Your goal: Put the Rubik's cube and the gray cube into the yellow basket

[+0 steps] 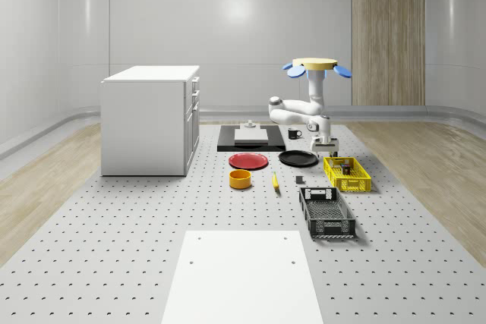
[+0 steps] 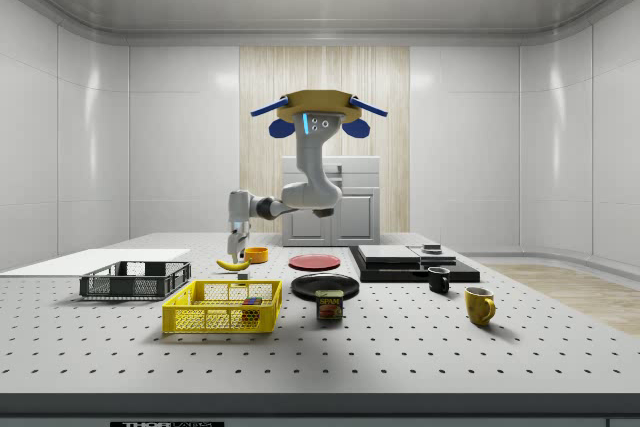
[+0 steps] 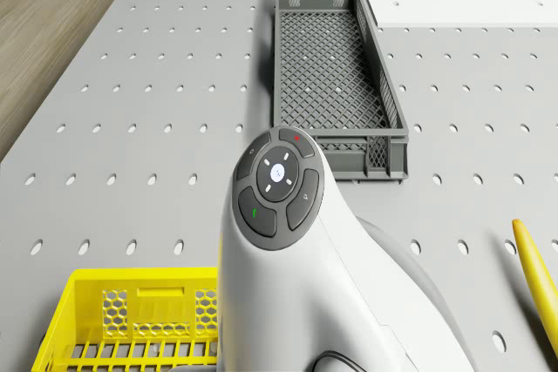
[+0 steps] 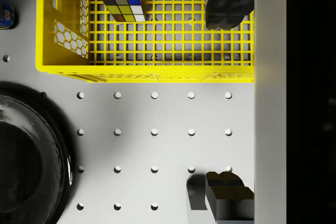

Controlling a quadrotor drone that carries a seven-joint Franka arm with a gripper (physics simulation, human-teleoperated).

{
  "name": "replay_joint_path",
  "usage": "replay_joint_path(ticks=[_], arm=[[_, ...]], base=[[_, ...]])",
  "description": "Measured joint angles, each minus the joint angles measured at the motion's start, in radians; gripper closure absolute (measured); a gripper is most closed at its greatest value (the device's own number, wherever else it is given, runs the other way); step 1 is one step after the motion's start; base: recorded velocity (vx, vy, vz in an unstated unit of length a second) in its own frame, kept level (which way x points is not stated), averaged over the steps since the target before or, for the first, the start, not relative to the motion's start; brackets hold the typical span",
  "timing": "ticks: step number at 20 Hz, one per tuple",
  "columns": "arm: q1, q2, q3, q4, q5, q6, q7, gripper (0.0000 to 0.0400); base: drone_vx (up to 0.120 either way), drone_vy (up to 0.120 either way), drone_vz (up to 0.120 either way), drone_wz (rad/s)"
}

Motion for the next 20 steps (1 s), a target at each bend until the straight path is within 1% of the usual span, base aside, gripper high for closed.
replay_joint_path(ticks=[2, 6, 9, 17, 20], arm=[[0.0, 0.0, 0.0, 0.0, 0.0, 0.0, 0.0, 0.0], [0.0, -0.001, 0.0, 0.0, 0.0, 0.001, 0.0, 0.0], [0.0, -0.002, 0.0, 0.0, 0.001, 0.002, 0.0, 0.0], [-0.001, -0.003, 0.0, 0.0, 0.001, 0.003, 0.001, 0.0], [-0.001, -0.003, 0.001, 0.0, 0.001, 0.003, 0.001, 0.0]], base=[[0.0, -0.12, 0.0, 0.0], [0.0, -0.12, -0.11, 0.0], [0.0, -0.12, -0.013, 0.0], [0.0, -0.12, -0.12, 0.0], [0.0, -0.12, 0.0, 0.0]])
